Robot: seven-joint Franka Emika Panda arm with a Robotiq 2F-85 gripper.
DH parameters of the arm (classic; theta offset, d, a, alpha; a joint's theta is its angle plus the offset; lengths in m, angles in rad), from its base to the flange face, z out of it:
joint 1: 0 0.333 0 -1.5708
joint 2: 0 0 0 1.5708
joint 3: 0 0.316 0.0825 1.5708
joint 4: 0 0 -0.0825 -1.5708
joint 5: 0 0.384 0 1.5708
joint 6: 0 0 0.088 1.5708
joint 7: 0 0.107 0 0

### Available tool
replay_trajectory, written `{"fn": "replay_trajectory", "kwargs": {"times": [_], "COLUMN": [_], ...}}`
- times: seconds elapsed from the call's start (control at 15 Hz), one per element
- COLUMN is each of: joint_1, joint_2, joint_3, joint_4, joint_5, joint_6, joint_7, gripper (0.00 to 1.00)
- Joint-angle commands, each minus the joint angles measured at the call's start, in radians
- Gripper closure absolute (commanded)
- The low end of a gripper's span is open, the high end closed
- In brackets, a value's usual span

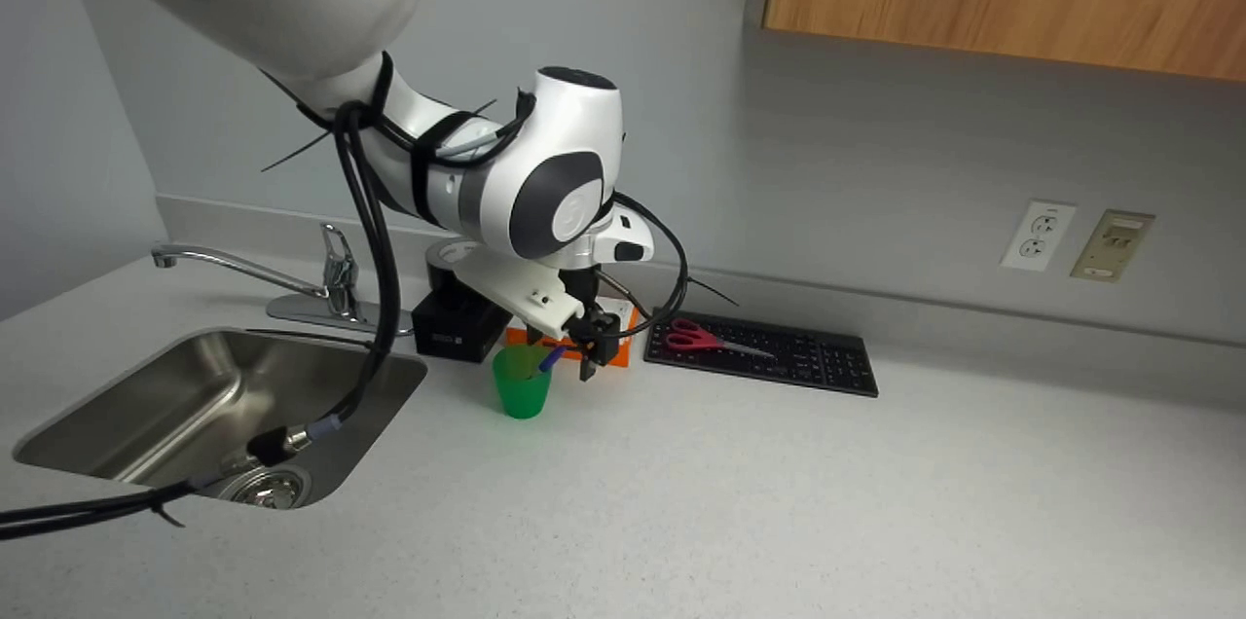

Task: Pick the marker from the cup and put it on the table

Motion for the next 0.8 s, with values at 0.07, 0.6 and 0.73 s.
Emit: {"fn": "replay_trajectory", "kwargs": {"times": [0.07,0.6,0.73], "joint_1": [0.001,0.0,-0.002], "joint_2": [0.025,-0.027,-0.054], "joint_3": [0.005,0.004,0.007], "joint_4": [0.037,0.02,0.01], "joint_5": [0.017,0.015,0.026], "joint_6": [-0.031,-0.063,-0.07], "joint_7": [-0.005,-0.011,-0.026], "gripper": [0.41,0.98,0.97]}}
